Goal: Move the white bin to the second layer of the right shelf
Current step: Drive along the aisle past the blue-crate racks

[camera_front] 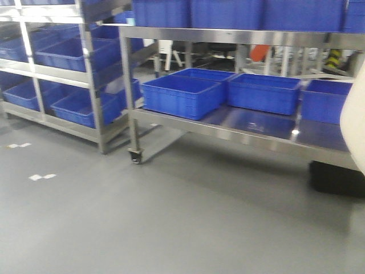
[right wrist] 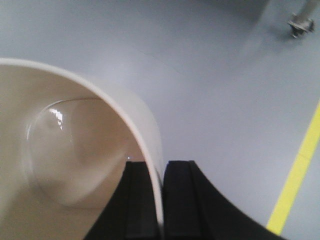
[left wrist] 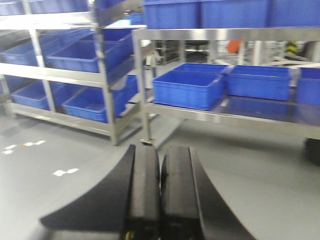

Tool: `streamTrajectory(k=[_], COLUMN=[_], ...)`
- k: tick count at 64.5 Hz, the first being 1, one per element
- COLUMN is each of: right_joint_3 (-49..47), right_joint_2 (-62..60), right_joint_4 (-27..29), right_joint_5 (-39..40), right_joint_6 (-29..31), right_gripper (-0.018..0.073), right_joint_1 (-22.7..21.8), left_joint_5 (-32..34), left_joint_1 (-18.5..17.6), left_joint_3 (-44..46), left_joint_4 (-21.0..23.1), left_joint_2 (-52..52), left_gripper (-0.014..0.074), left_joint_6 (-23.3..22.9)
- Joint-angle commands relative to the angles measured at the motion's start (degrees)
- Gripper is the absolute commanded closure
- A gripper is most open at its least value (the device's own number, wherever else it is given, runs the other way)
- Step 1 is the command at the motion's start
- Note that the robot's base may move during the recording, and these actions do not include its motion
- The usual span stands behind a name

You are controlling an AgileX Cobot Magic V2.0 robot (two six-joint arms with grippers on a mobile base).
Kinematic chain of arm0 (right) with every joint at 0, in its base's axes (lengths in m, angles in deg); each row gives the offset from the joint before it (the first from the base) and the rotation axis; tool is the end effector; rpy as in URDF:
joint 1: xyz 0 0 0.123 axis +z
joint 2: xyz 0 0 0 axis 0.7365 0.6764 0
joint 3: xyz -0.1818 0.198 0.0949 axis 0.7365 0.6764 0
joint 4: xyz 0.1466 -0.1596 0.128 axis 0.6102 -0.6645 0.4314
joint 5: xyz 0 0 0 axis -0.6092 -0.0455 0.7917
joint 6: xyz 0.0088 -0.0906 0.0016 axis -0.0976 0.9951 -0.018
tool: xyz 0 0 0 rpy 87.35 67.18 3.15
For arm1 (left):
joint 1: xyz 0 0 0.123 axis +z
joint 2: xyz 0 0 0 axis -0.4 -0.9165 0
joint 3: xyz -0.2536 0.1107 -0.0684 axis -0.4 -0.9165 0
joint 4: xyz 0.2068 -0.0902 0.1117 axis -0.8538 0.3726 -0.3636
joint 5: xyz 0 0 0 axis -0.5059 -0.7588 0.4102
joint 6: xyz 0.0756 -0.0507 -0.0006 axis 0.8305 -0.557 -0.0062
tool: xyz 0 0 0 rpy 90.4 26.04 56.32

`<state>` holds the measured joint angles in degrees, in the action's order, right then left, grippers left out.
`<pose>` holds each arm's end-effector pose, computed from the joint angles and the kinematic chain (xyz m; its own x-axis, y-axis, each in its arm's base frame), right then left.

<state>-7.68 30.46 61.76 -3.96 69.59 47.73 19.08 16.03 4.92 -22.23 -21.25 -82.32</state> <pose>0.1307 0.0012 0.3114 -0.6972 0.0983 -0.7102 0.0626 0.9951 0.0762 0.0557 -0.0078 0.2036 0.0082 0.0337 -0.9994 0.1369 0.9900 0.0345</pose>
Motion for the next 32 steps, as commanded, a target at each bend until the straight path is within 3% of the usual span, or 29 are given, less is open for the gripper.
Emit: streamTrajectory(k=[1,32], right_joint_3=[-1.49,-1.49], right_joint_2=[-0.14,-0.14], right_joint_4=[0.14,0.14], right_joint_5=[4.52,4.52], right_joint_6=[0.37,0.37], right_gripper=[0.0511,0.0511], right_joint_1=[-0.01,-0.01], left_joint_5=[4.81,4.81], left_joint_1=[-0.27,-0.27], left_joint_3=[-2.11,-2.11], left_joint_4=[0.35,0.35], left_joint_2=[0.8,0.8], left_gripper=[0.0512,0.0512], left_joint_6=[-0.15,-0.15])
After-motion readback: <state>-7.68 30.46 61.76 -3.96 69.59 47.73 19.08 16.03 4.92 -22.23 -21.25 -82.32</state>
